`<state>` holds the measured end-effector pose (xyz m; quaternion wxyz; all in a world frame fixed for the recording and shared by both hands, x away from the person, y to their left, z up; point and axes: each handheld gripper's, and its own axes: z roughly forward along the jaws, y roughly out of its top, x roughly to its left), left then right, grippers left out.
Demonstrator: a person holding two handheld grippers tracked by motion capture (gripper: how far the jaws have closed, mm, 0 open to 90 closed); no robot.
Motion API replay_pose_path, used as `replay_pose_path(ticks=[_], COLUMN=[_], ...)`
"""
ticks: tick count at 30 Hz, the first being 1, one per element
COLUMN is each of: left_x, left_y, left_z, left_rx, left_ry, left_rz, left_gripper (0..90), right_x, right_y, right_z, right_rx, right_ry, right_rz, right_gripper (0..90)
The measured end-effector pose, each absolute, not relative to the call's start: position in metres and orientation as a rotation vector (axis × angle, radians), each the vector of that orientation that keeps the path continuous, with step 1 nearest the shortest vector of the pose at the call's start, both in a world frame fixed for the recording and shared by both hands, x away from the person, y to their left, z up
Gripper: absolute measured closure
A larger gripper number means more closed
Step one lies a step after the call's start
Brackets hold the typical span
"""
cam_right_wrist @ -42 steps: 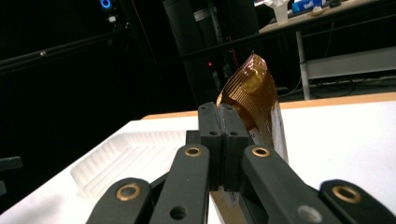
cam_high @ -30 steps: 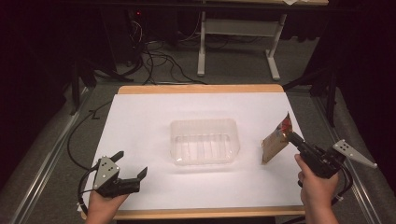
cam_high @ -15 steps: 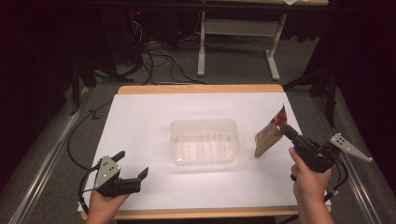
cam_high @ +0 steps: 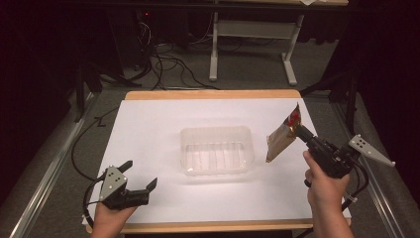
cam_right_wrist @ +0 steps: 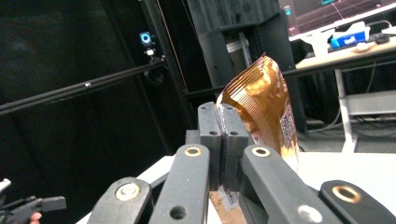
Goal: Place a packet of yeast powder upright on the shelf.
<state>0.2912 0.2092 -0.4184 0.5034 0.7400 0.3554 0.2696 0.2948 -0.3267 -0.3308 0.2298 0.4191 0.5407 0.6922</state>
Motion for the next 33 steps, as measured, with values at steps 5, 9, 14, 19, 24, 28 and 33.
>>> replay_pose_path(ticks=[5, 9, 14, 19, 24, 28, 33], left_x=[0.292, 0.293, 0.295, 0.294, 0.293, 0.294, 0.293], left_y=[0.208, 0.207, 0.207, 0.209, 0.209, 0.21, 0.211], left_z=[-0.418, -0.419, -0.421, -0.418, -0.417, -0.417, -0.416], left_rx=[1.789, 1.78, 1.783, 1.765, 1.768, 1.771, 1.767], left_ry=[0.855, 0.859, 0.862, 0.866, 0.853, 0.858, 0.851], left_rz=[0.648, 0.633, 0.623, 0.634, 0.637, 0.629, 0.625], left_gripper=[4.4, 4.4, 4.4, 4.4, 4.4, 4.4, 4.4], right_x=[0.294, 0.294, 0.298, 0.301, 0.305, 0.31, 0.32], right_y=[-0.321, -0.313, -0.302, -0.289, -0.275, -0.262, -0.245], right_z=[-0.32, -0.308, -0.3, -0.295, -0.297, -0.3, -0.309], right_rx=[1.131, 1.102, 1.081, 1.055, 1.041, 1.032, 1.044], right_ry=[1.482, 1.475, 1.475, 1.49, 1.521, 1.547, 1.572], right_rz=[1.93, 1.955, 1.99, 2.007, 2.009, 2.01, 2.033], right_gripper=[90.0, 90.0, 90.0, 90.0, 90.0, 90.0, 90.0])
